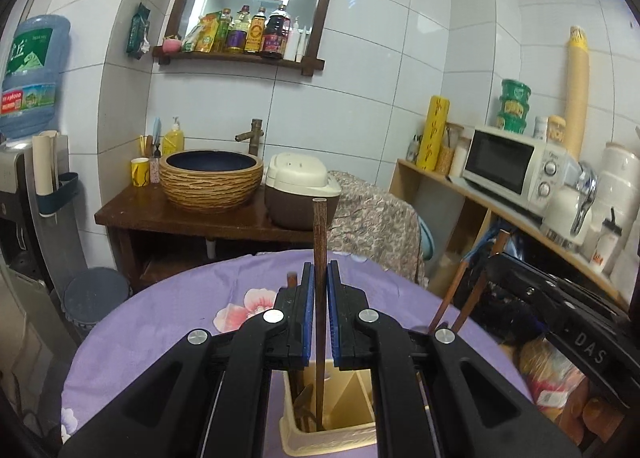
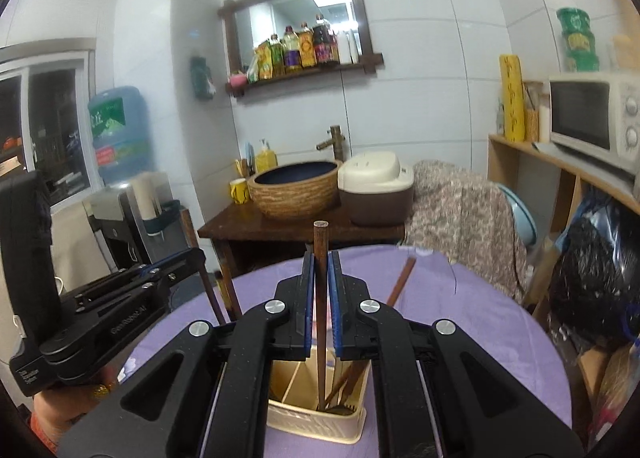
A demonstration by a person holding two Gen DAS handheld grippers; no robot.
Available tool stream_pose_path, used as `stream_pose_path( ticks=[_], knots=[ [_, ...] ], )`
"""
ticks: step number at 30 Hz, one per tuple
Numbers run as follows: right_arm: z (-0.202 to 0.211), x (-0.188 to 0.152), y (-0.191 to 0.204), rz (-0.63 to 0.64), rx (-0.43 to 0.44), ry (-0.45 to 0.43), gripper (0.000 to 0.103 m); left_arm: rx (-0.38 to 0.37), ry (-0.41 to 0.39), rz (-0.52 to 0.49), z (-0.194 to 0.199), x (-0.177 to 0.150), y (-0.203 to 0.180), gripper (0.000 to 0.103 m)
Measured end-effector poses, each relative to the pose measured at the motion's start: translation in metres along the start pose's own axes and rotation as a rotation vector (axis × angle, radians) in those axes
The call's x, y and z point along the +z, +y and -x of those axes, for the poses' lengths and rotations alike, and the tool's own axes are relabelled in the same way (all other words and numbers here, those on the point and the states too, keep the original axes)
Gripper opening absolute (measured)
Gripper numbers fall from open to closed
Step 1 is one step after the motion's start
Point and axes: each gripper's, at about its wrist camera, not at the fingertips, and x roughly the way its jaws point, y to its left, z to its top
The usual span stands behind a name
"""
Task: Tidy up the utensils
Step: 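Open both tools to release the chopsticks into the holder, then move both open tools back toward the wooden and black chopsticks on the cloth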
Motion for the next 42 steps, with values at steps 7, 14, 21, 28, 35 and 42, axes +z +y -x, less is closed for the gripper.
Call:
stream_pose_path(
  ticks=[7,14,21,28,35,42],
  knots=[
    [-0.014,-0.018,-0.009,-0.03,-0.004,0.033,0.008,0.007,0.044,-0.024,-0.011,-0.017,0.003,0.008],
    [-0.01,-0.025,-0.011,-0.056,0.006,0.014,0.021,-0.001,0.051,-0.023,-0.006,-0.021,0.005,0.011],
    [0.017,-0.042,-0.008,-0.011,-0.035,-0.042,0.062,-0.003,-0.021,-0.036,0.033,-0.033,0.004,0.056],
    [0.055,-0.073,-0.009,0.008,-0.073,-0.011,0.08,-0.002,-0.018,-0.061,0.07,-0.07,0.005,0.08],
    [0.078,-0.12,-0.007,0.025,-0.142,0.086,0.089,0.024,0.045,-0.088,0.086,-0.116,0.009,0.091],
    [0.092,-0.18,-0.013,-0.019,-0.207,0.179,0.096,0.009,0.118,-0.017,0.095,-0.163,0.022,0.097]
  ],
)
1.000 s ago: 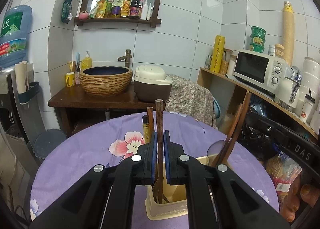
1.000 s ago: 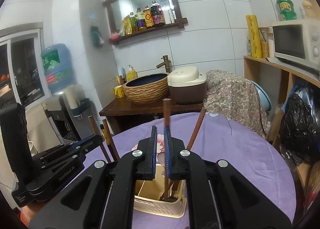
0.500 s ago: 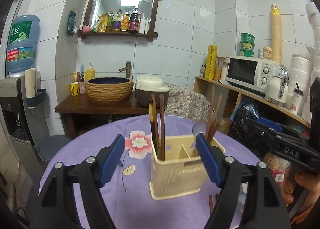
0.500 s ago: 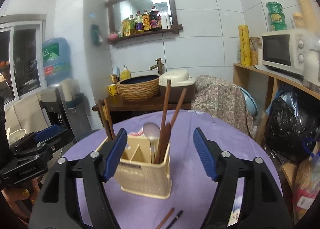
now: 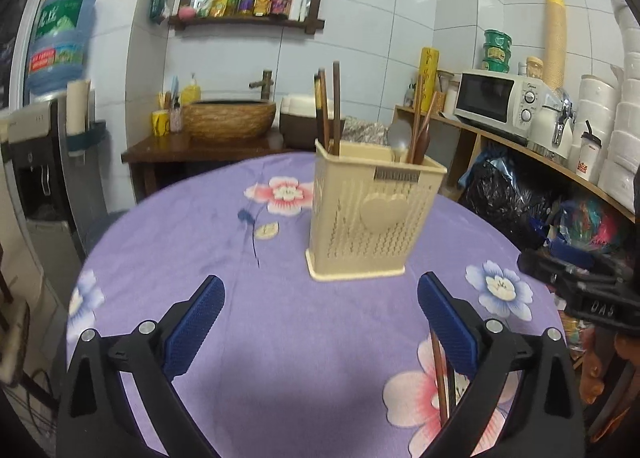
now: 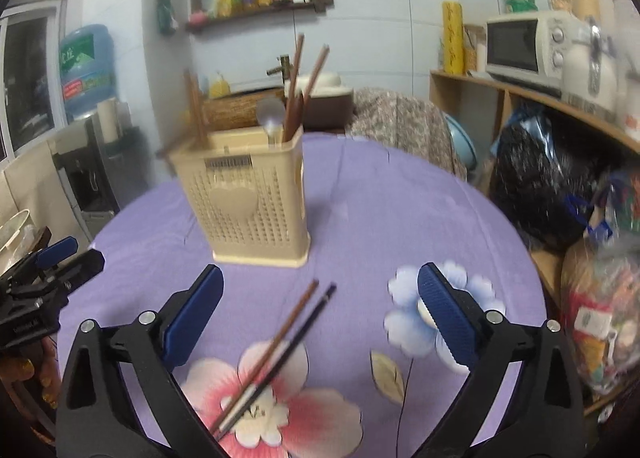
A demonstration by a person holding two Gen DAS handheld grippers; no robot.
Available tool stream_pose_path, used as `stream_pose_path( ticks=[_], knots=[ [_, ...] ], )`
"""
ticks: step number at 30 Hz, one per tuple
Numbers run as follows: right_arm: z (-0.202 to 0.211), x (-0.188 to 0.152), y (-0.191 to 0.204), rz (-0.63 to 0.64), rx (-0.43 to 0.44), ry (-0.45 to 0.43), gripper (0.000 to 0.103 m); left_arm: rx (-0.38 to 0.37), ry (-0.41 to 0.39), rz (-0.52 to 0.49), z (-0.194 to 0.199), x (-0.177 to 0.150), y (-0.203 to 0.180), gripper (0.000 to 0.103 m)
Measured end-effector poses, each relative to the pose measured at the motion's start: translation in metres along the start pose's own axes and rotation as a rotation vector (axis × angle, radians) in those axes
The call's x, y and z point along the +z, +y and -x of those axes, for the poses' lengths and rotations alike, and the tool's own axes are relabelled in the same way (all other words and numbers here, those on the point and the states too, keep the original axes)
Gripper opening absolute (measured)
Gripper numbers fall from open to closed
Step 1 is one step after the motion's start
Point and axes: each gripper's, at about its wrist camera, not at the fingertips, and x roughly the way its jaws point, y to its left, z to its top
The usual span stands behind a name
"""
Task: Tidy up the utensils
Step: 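Move both open tools back toward the wooden and black chopsticks on the cloth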
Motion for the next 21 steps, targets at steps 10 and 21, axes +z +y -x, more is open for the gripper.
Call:
stream_pose_path(
  ticks=[10,21],
  knots=[
    [-0.005,-0.053,-0.004,-0.005,-0.064,0.134,0.097,0.021,0.054,-0.012,0.002,-0.027,0.002,0.098],
    [-0.011,-0.067,0.009,0.033,-0.077,0.243,0.097,0.057,0.091,-0.062,0.001,-0.035,0.0,0.098]
  ],
)
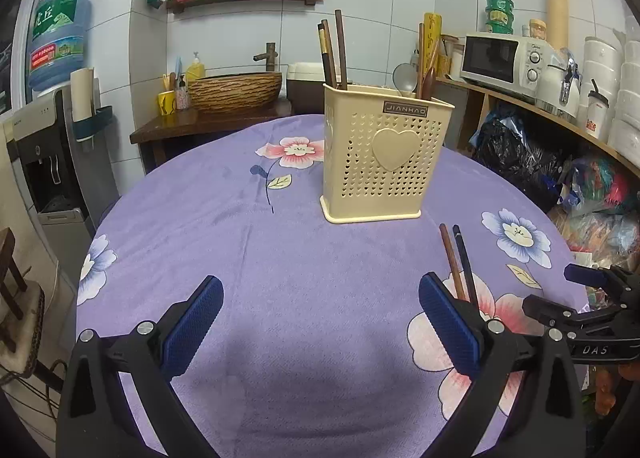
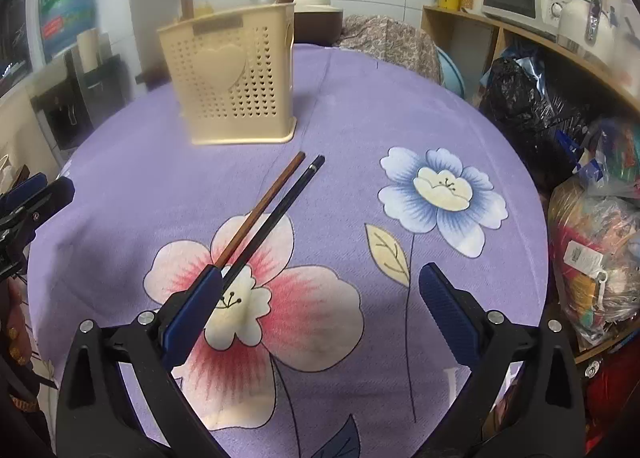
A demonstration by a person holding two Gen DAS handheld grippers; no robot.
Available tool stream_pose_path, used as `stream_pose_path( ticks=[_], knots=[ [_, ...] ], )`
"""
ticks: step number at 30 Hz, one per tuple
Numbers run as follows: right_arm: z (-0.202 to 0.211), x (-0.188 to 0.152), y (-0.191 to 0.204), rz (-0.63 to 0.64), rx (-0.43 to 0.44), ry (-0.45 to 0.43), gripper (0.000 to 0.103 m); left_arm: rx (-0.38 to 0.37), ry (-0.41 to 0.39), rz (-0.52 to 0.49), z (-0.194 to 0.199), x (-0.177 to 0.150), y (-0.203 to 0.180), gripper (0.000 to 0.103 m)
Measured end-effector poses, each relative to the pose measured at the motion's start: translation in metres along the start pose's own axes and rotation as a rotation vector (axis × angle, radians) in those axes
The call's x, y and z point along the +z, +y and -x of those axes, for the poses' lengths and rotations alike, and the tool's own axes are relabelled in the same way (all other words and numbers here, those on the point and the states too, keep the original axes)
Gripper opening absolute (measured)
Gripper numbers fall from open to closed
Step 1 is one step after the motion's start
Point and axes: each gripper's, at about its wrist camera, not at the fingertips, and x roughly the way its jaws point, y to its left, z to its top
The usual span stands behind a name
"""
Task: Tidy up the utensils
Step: 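Move both open tools back toward the wooden and black chopsticks on the cloth, then grasp the wooden chopstick with the left tool while the right tool grasps the black chopstick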
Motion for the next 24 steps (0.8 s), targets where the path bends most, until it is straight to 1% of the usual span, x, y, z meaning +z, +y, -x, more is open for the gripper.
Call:
stream_pose_path(
  ticks=[3,12,24],
  knots=[
    [-0.002,-0.004,0.002,0.004,-0.002,0.022,0.097,0.007,0.007,-0.008,-0.001,-0.001,0.0,0.098],
    [-0.006,-0.009,0.014,0.027,0.01,0.052,0.097,0.012,0.022,-0.01,-0.002,-0.004,0.002,0.098],
    [-0.012,-0.012,0.025,0.046,0.01,0.077,0.097,0.001,0.03,-0.01,-0.003,-0.006,0.002,0.098]
  ],
)
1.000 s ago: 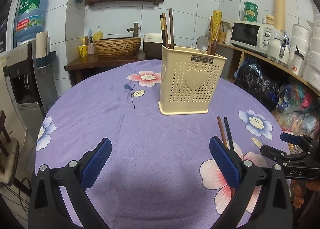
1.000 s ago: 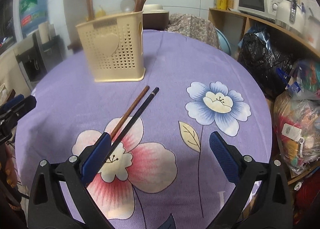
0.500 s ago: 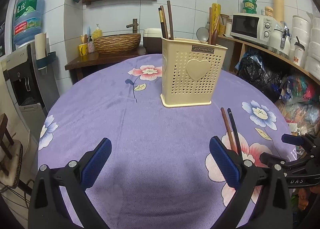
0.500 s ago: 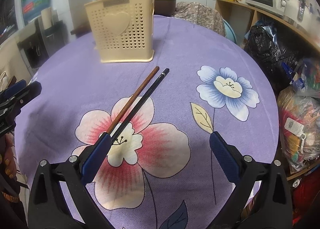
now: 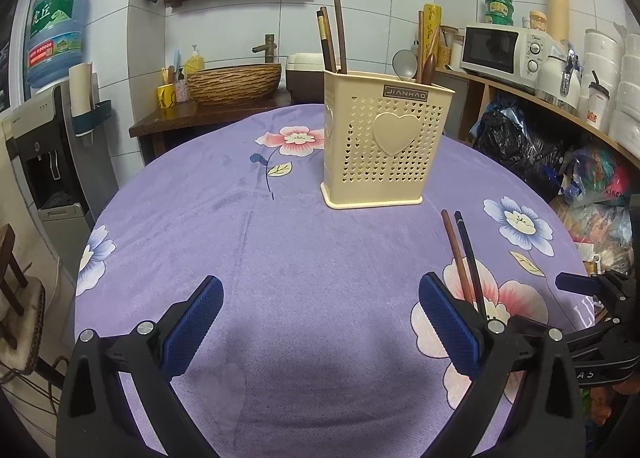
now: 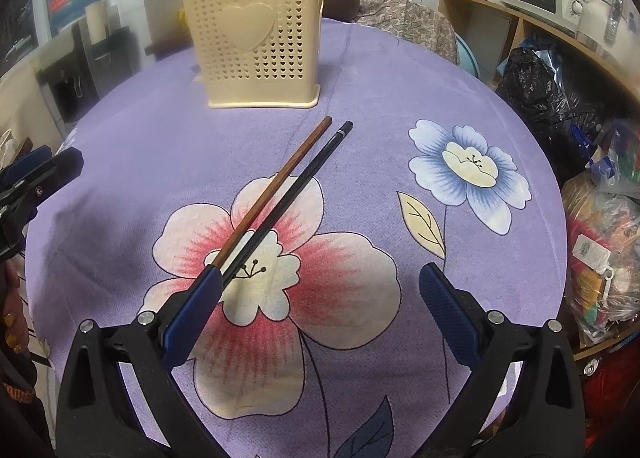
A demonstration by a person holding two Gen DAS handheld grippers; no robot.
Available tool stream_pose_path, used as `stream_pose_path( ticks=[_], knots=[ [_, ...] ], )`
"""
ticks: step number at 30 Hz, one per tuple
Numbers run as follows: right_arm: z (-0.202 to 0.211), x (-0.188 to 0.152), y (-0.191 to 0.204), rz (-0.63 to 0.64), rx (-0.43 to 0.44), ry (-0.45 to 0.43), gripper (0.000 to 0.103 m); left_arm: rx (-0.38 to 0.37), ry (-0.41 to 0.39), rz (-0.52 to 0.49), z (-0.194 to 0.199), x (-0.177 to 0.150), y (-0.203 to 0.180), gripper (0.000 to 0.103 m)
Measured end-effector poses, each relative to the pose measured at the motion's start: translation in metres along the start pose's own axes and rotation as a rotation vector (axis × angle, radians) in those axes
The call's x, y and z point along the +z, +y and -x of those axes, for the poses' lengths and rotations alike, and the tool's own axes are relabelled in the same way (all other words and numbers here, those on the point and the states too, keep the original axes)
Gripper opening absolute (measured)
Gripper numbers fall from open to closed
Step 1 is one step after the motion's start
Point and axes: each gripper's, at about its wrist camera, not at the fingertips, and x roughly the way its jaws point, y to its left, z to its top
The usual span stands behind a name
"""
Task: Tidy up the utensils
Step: 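Grasp the wooden chopstick with the left tool while the right tool grasps the black chopstick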
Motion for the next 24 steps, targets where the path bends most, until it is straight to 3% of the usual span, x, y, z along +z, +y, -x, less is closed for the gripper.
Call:
stream_pose_path(
  ticks=[15,19,24],
  knots=[
    [-0.023,0.009,0.028,0.122,-0.117,0.097,0.097,-0.012,0.013,0.002,-0.002,-0.002,-0.001,0.098],
    [-0.021,0.007,0.011,0.149,-0.171,0.118,0.097,-0.015,0.015,-0.006,-0.002,-0.002,-0.002,0.098],
    [-0.02,0.007,-0.028,0.047,-0.21,0.11,0.097,-0.023,0.02,-0.005,-0.004,-0.003,-0.004,0.098]
  ],
)
